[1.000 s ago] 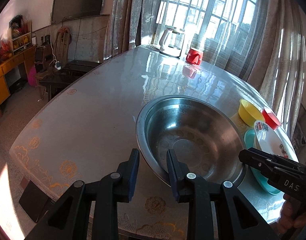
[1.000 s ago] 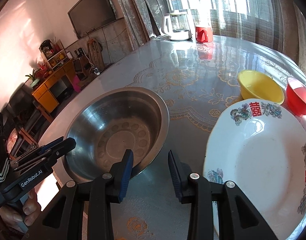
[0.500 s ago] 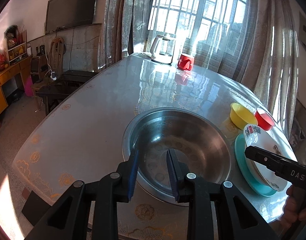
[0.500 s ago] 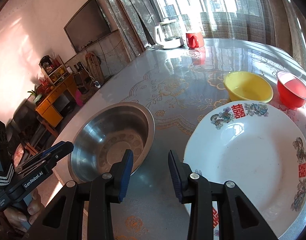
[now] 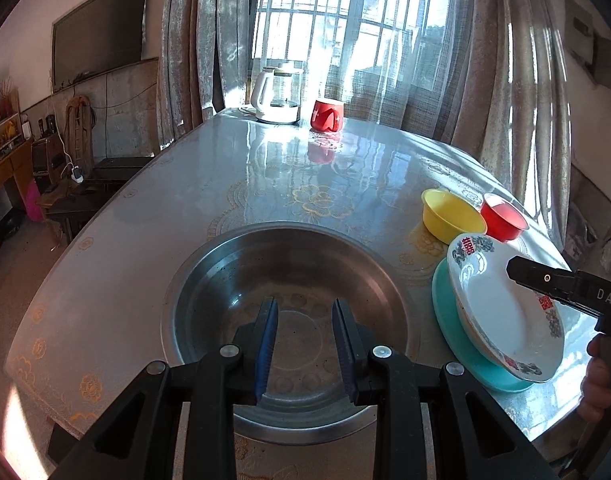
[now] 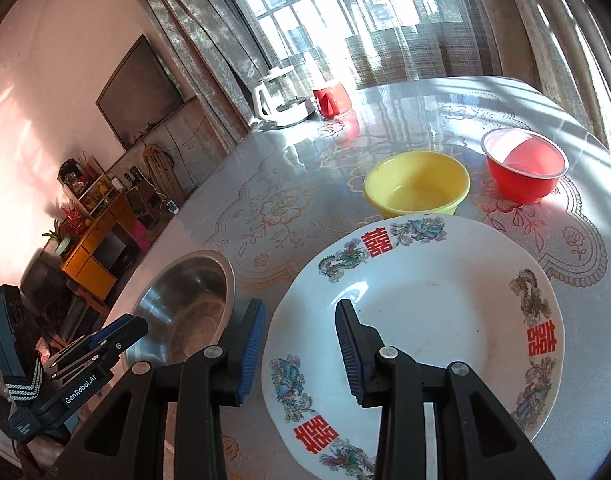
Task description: Organize plates and bowls
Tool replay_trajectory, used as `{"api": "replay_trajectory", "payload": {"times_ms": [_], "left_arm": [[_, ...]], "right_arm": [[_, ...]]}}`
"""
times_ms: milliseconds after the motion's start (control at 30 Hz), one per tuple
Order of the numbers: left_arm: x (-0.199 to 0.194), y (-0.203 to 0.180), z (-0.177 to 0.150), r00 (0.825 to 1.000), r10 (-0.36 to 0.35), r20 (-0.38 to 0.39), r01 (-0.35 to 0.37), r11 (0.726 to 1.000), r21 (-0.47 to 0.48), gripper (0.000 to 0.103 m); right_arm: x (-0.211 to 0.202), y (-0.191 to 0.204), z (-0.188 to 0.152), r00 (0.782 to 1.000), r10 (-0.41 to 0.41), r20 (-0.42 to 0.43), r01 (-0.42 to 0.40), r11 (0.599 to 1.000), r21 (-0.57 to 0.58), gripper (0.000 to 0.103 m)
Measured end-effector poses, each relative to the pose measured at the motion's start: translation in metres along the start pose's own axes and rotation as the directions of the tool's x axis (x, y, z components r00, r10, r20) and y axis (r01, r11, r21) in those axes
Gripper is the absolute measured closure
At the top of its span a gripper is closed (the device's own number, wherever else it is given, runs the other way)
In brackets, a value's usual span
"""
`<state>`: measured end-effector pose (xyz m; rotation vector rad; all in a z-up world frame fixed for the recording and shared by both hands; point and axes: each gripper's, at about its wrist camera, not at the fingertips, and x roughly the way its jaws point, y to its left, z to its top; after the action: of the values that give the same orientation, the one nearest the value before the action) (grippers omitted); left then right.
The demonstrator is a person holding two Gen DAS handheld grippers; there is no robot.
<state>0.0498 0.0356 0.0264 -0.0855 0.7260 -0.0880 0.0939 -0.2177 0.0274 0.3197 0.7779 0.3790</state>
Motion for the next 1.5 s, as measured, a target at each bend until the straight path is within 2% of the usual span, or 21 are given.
{"api": "replay_trajectory", "payload": {"times_ms": [300,500,800,1000,1200,1500], "left_arm": [[0.026,-0.032,0.015,0.997,-0.044,-0.059,0.046,0.998,0.034,0.074],[0.051,-0.054,0.035,0.992,-0.039,-0.122,0.042,0.999,0.023,0.074],[0.085,-0.086,0.065,0.98,-0.133,-0.147,0.138,0.99,0.024,0.074],[0.108,-0.1,0.087,0.967,-0.204,-0.151,0.206,0.979,-0.002,0.074],[0.135,-0.117,0.105,0.956,-0.233,-0.176,0.234,0.972,-0.016,0.074],[0.178,-0.134,0.115,0.925,-0.29,-0.245,0.284,0.957,-0.059,0.074]], "right_arm": [[-0.01,-0.049,0.021,0.999,-0.044,0.028,0.04,0.993,0.115,0.066],[-0.011,-0.083,0.035,0.995,-0.094,0.04,0.084,0.975,0.206,0.066],[0.008,-0.11,0.065,0.994,-0.103,0.03,0.093,0.968,0.233,0.07],[0.033,-0.12,0.082,0.995,-0.096,-0.013,0.096,0.962,0.257,0.07],[0.058,-0.125,0.093,0.992,-0.103,-0.068,0.117,0.961,0.249,0.07],[0.079,-0.132,0.101,0.987,-0.12,-0.111,0.145,0.959,0.245,0.072]]}}
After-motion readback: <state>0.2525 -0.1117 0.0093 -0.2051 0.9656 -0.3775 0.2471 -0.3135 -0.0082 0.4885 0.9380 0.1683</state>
